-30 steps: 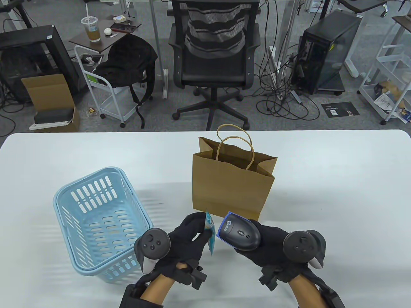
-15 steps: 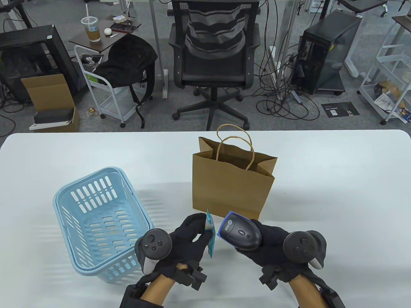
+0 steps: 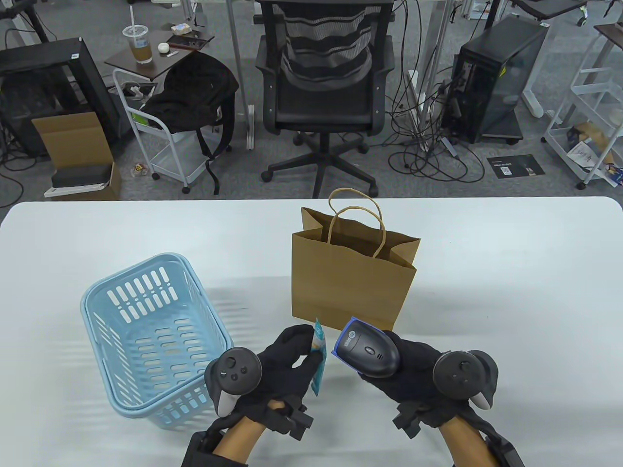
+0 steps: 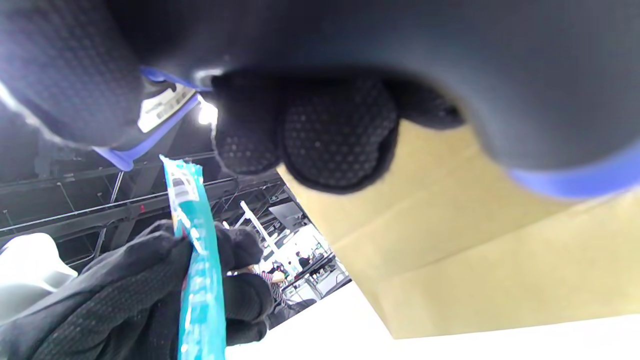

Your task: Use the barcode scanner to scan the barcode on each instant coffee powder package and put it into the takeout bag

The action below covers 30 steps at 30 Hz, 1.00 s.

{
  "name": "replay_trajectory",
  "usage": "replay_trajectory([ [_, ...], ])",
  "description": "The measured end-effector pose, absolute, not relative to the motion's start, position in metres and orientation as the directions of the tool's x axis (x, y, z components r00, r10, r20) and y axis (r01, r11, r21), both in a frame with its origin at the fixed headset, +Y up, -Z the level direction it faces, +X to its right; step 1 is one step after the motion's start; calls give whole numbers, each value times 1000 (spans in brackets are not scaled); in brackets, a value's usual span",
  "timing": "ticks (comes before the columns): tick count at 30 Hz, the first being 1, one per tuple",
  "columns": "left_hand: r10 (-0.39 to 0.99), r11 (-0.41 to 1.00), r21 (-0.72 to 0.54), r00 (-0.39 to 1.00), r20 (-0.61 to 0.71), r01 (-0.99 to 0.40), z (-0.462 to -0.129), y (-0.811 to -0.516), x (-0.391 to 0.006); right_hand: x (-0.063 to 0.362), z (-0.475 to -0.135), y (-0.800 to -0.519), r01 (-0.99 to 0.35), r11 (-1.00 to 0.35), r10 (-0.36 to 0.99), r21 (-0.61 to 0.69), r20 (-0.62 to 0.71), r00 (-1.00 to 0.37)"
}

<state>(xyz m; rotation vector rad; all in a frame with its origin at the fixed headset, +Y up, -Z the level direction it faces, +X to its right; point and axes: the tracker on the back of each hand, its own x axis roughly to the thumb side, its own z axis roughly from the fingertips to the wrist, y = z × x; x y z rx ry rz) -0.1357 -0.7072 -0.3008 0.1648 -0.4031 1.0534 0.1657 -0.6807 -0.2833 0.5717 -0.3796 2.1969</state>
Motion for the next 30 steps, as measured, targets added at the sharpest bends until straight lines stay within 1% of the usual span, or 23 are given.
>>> replay_trajectory([
  [8,805,488,-40,432,406,-872,-300,-707,-137,196,-284,-671,-831,-525,689,-184,482,-542],
  [12,803,488,-33,433,409,-872,-300,-706,-138,220,-284,-666,-847,-453,723,-279,440,-532],
  [18,813,468,-43,412,411,-882,-300,-705,-139,252,-284,-666,-850,-365,781,-379,372,-502],
  [22,835,429,-46,377,402,-902,-299,-702,-140,269,-285,-670,-826,-333,811,-454,310,-497],
  [26,868,345,-51,298,397,-937,-300,-694,-142,278,-286,-674,-801,-341,821,-492,258,-509],
  [30,873,285,-21,251,417,-958,-307,-669,-145,283,-289,-679,-789,-352,828,-503,226,-513],
])
